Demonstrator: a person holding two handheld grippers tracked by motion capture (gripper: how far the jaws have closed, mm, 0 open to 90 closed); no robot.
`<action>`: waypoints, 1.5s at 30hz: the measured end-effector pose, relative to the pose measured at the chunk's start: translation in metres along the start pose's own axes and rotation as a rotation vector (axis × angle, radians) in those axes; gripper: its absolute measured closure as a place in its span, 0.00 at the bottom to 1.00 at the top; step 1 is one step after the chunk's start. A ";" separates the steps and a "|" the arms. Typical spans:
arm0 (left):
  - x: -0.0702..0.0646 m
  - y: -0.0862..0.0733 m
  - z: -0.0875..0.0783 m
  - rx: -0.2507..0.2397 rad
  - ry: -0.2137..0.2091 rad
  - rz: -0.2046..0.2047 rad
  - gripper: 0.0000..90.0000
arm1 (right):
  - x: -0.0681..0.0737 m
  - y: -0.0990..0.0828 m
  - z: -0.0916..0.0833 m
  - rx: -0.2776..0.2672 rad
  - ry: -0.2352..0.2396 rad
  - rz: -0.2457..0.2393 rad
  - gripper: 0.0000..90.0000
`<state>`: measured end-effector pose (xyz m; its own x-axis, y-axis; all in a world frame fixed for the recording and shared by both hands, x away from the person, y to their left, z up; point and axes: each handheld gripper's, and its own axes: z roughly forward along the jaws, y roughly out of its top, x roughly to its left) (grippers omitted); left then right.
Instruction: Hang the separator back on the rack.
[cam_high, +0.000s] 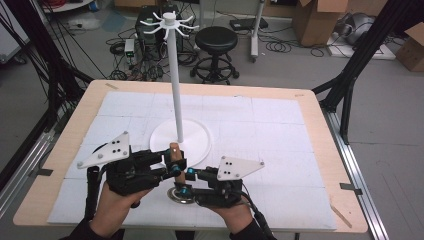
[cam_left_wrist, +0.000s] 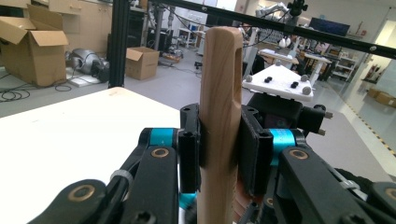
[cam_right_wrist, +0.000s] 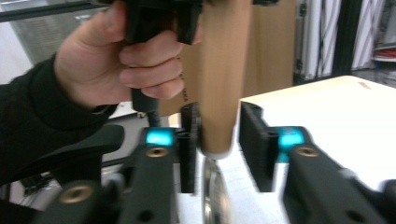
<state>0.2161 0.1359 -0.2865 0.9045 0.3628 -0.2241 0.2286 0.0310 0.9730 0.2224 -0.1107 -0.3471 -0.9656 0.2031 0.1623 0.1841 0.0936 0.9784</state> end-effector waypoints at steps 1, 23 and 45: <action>0.000 0.000 0.000 -0.001 -0.015 0.000 0.79 | 0.000 0.000 -0.001 -0.002 0.009 0.005 0.80; 0.011 -0.008 -0.002 -0.018 -0.266 -0.040 0.71 | -0.010 0.000 -0.004 -0.016 0.282 0.082 0.81; 0.045 0.035 0.017 0.014 -0.090 0.048 0.81 | -0.017 -0.002 -0.089 0.029 -0.336 0.047 0.21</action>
<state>0.2706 0.1376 -0.2632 0.9431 0.2782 -0.1822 0.1890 0.0024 0.9820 0.2225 -0.2013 -0.3402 -0.8421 0.5176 0.1515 0.2372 0.1031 0.9660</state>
